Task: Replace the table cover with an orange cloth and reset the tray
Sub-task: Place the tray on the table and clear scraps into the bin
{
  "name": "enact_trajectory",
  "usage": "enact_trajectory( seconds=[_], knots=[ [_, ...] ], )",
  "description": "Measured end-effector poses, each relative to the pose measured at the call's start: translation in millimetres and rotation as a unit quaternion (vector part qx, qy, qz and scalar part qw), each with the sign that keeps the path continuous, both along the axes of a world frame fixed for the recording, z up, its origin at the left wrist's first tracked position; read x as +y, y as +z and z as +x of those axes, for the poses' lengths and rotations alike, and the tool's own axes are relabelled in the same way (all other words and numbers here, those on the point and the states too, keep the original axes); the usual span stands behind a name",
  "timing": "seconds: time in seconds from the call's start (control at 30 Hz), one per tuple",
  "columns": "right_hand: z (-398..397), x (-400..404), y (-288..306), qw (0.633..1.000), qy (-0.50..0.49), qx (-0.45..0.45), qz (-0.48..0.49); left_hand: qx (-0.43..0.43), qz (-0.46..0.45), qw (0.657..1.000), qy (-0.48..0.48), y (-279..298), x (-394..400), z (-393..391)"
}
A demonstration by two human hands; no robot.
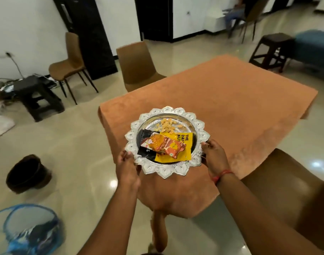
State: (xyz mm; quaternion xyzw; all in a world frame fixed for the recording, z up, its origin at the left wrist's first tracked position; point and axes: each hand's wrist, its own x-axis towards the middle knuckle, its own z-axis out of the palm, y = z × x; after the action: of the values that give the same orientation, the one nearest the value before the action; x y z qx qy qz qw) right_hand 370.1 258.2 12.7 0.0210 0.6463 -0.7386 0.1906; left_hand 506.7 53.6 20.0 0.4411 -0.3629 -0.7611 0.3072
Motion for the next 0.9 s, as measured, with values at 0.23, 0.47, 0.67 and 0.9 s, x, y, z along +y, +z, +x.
enact_trajectory(
  seconds=[0.23,0.47,0.67,0.9],
  knots=[
    [-63.8,20.7,-8.8,0.995,-0.099,0.007,0.033,-0.019,0.006,0.987,-0.160,-10.8,-18.8,-98.8],
    [-154.2,40.0,-19.8,0.989,-0.135,0.003,0.060,-0.023,0.014,0.976,-0.216,-16.7,-11.1,-200.8],
    [-243.1,47.8,-26.7,0.991,-0.126,-0.013,0.046,-0.035,0.012,0.974,-0.223,-19.3,-1.1,-285.1],
    [-388.8,39.6,-29.6,0.994,-0.093,-0.011,0.049,-0.044,0.010,0.975,-0.216,-21.7,4.8,-415.4]
  ],
)
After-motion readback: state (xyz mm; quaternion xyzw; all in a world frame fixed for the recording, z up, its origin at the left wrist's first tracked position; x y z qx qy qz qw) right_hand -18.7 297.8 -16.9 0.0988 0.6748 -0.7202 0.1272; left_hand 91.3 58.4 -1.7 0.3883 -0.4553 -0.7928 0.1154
